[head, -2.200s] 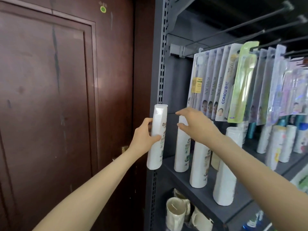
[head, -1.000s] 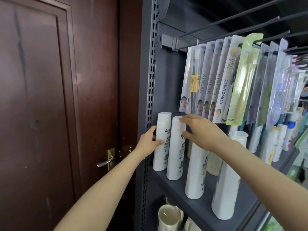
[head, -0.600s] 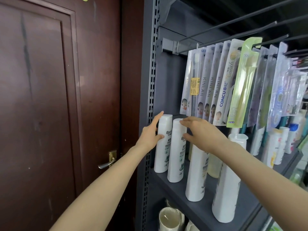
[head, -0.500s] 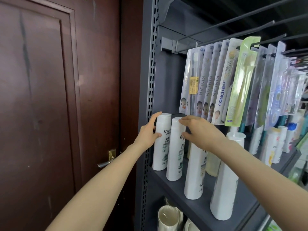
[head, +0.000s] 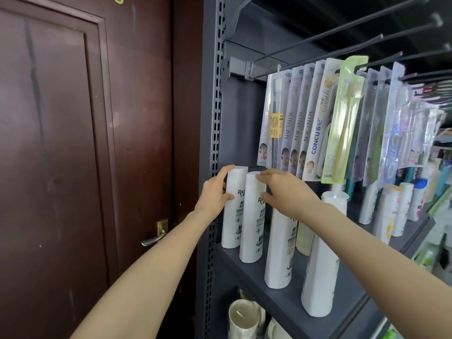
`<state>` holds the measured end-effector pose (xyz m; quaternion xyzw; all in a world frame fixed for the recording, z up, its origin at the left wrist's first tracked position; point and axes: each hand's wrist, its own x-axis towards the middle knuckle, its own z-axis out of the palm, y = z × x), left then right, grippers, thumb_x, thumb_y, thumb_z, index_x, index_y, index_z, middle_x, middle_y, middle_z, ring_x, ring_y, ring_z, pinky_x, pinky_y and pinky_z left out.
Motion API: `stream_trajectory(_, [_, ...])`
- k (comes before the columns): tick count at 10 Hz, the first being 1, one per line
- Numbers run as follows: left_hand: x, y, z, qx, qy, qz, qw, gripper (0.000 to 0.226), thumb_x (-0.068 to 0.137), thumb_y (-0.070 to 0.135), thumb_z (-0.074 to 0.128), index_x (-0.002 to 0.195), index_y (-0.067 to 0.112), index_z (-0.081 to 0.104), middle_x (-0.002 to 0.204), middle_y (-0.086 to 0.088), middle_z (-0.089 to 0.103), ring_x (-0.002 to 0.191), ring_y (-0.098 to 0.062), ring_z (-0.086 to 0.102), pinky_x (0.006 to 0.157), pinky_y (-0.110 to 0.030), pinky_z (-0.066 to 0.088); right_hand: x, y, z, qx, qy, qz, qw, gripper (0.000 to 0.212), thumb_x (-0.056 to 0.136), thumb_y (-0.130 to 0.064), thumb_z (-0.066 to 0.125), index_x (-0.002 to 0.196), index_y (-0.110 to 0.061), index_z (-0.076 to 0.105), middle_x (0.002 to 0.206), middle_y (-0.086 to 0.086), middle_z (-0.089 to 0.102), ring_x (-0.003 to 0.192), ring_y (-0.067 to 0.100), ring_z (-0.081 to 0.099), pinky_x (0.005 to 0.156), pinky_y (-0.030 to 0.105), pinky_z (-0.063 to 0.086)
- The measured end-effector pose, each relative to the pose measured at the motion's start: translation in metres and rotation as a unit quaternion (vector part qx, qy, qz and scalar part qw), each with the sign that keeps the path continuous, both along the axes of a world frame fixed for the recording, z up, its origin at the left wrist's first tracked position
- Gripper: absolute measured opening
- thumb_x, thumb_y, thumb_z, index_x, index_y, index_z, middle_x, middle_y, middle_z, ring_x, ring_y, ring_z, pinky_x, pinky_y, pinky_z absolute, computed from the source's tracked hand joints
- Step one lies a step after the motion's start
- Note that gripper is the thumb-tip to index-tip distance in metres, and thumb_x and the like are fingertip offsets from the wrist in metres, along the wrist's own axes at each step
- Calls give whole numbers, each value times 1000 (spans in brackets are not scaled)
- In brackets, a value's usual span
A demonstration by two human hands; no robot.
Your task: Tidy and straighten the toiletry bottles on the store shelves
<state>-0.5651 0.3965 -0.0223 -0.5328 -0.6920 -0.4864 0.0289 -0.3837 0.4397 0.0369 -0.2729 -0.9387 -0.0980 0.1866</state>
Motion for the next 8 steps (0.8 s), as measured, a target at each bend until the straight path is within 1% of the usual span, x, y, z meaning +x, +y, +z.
stream_trajectory(2, [-2,1,-1,7,-18,-2,1000,75,79,-3,67,136,36,38,87,-7,57,77,-17,58,83,-39,54,-1,2,1,-2,-4,0,1000,35,92,-17,49,125,-8,54,141,5,44,120,29,50,95,43,46])
stream_trajectory(3, [2,0,0,-3,-17,3,1000,77,80,-3,66,138,36,34,82,-3,56,77,-17,58,83,-37,53,-1,3,0,0,-3,3,1000,34,92,-18,49,124,-9,55,140,5,45,120,29,50,94,43,46])
stream_trajectory(4, [5,-2,2,-14,-16,8,1000,78,83,-2,64,141,36,29,85,-7,58,81,-22,61,86,-40,53,-1,3,1,-9,1,5,1000,35,91,-18,49,125,-9,55,139,6,46,120,29,50,95,43,45])
stream_trajectory(5, [7,-4,4,-23,16,26,999,76,85,2,62,143,36,25,94,-10,59,83,-24,61,84,-43,53,-1,3,0,-13,2,6,1000,35,91,-18,49,124,-8,55,137,7,46,119,30,51,94,44,45])
stream_trajectory(6, [14,-12,11,-33,56,77,995,60,90,8,56,140,27,29,104,-12,58,87,-25,59,81,-46,53,0,0,2,-20,5,-1,1000,36,91,-18,48,126,-8,52,134,9,48,115,31,53,91,43,47])
stream_trajectory(7, [21,-17,16,-57,79,121,988,39,92,15,52,129,17,40,110,-12,57,93,-27,57,75,-42,51,2,0,4,-47,26,17,998,39,91,-14,49,129,-8,51,128,11,51,108,30,56,89,43,48])
stream_trajectory(8, [26,-25,24,-74,108,144,981,31,92,18,51,122,13,49,116,-11,57,97,-28,57,74,-38,50,6,-3,9,-77,70,43,994,43,92,-12,50,134,-10,49,124,11,54,111,29,54,92,38,46])
